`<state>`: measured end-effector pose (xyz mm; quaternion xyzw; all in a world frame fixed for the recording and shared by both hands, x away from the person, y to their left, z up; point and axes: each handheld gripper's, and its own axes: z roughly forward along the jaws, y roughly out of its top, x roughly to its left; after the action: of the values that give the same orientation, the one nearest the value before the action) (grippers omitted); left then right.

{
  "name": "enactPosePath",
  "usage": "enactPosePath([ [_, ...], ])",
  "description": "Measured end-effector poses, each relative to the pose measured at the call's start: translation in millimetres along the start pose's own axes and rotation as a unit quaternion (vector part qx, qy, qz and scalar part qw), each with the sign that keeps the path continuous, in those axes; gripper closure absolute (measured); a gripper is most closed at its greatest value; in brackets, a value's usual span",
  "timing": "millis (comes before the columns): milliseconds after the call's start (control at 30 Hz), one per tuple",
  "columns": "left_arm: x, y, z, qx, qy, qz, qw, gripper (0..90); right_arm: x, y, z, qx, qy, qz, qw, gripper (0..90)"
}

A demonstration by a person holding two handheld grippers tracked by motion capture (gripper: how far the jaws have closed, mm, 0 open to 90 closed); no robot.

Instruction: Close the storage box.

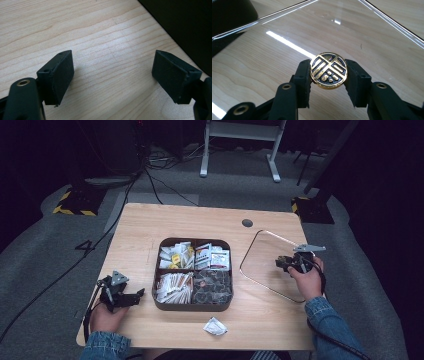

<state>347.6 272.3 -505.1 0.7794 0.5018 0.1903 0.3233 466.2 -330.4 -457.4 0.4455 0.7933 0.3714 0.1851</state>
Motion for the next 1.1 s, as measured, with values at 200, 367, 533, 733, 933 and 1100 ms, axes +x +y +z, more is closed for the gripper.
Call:
enactPosePath([
  [200,0.0,0.0,-0.1,0.0,0.0,0.0,1.0,18.4,4.1,13.5,-13.1,-0.014,0.004,-0.007,0.9999,58.4],
  [367,0.0,0.3,0.1,0.001,0.001,0.0,1.0,18.4,10.3,22.7,-24.1,-0.025,0.011,-0.004,0.9996,58.4],
  [533,0.1,0.5,0.2,0.001,0.001,0.0,1.0,18.4,18.6,30.6,-32.2,-0.026,0.018,-0.01,0.9994,58.4],
  [733,-0.3,1.5,1.3,-0.001,0.005,-0.004,1.0,18.8,35.9,43.6,-38.3,-0.031,0.031,-0.026,0.9987,58.4],
  [933,-0.4,1.8,1.7,-0.001,0.006,-0.004,1.0,18.9,57.7,59.7,-39.3,-0.032,0.048,-0.048,0.9972,58.4],
  [1100,-0.8,1.5,1.3,0.0,0.007,-0.005,1.0,19.0,77.4,74.3,-35.5,-0.032,0.066,-0.064,0.9952,58.4],
])
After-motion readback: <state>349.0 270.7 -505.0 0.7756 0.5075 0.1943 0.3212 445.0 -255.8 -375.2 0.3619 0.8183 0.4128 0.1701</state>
